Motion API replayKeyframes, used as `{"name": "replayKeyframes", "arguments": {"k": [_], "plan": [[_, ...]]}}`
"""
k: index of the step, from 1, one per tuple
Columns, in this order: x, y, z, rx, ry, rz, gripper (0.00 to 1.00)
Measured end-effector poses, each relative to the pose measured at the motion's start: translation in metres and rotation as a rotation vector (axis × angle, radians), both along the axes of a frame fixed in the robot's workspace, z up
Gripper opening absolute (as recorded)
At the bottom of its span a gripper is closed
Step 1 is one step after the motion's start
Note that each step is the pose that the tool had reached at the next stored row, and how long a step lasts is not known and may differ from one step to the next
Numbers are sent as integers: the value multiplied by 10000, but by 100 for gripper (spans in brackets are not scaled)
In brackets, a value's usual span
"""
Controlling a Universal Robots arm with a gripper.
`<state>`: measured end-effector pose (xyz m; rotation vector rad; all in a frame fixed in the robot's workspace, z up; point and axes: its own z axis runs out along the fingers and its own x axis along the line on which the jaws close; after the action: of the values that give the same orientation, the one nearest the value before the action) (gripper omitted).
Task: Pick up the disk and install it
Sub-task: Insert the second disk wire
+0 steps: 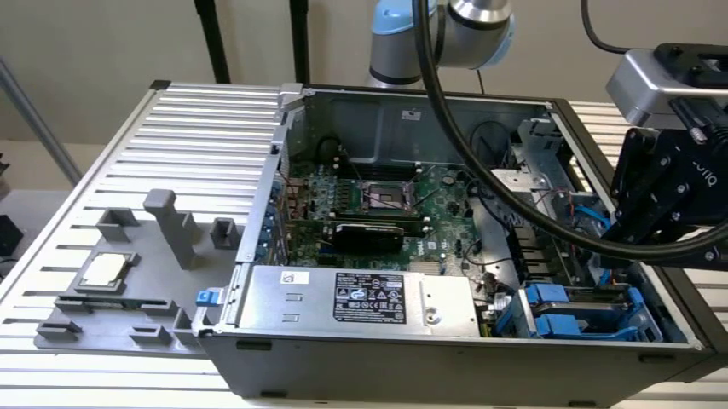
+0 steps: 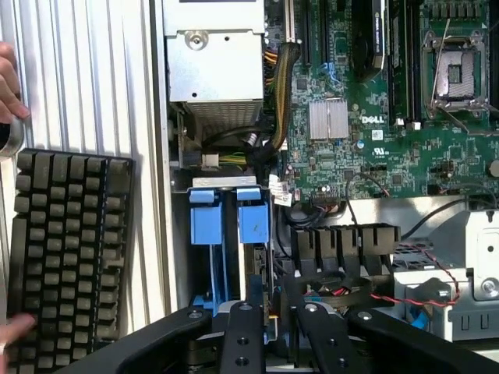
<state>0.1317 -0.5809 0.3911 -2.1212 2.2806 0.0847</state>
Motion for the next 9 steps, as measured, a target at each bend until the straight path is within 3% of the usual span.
{"name": "replayKeyframes", "arguments": {"k": [9], "plan": [[0,4,0,0,0,0,100]]}}
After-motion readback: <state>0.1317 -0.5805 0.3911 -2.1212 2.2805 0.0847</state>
